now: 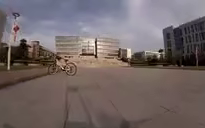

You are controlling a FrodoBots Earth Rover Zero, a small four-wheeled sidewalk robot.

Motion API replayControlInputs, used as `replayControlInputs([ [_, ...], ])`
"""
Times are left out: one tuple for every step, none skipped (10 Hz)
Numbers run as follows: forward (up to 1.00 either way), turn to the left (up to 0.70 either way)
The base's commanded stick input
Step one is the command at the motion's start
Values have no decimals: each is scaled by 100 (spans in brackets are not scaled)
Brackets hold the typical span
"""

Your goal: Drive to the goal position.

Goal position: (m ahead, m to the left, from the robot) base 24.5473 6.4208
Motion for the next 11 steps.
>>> replayControlInputs([
  [70,0],
  [70,0],
  [70,0],
  [70,0],
  [70,0],
  [70,0],
  [70,0],
  [70,0],
  [70,0],
  [70,0],
  [70,0],
])
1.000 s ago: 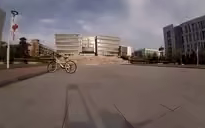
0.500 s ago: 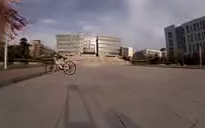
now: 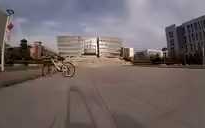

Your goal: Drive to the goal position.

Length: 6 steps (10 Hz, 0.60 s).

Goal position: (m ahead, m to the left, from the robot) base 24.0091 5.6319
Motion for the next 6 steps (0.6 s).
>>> replayControlInputs([
  [70,0],
  [70,0],
  [70,0],
  [70,0],
  [70,0],
  [70,0],
])
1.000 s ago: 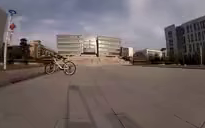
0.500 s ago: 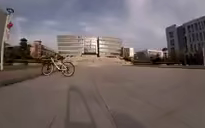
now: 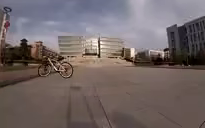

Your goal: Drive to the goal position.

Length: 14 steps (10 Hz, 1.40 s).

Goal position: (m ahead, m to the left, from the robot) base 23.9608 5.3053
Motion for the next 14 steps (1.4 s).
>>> replayControlInputs([
  [70,0],
  [70,0],
  [70,0],
  [70,0],
  [70,0],
  [70,0],
  [70,0],
  [70,0],
  [70,0],
  [70,0],
  [70,0],
  [70,0],
  [70,0],
  [70,0],
])
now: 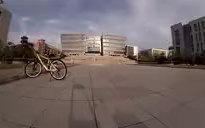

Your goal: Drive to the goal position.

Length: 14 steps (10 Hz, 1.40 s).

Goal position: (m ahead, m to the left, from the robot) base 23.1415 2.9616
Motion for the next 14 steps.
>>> replayControlInputs([
  [70,0],
  [70,0],
  [70,0],
  [70,0],
  [70,0],
  [70,0],
  [70,0],
  [70,10],
  [70,14],
  [70,14],
  [70,14],
  [70,14],
  [70,14],
  [70,14],
])
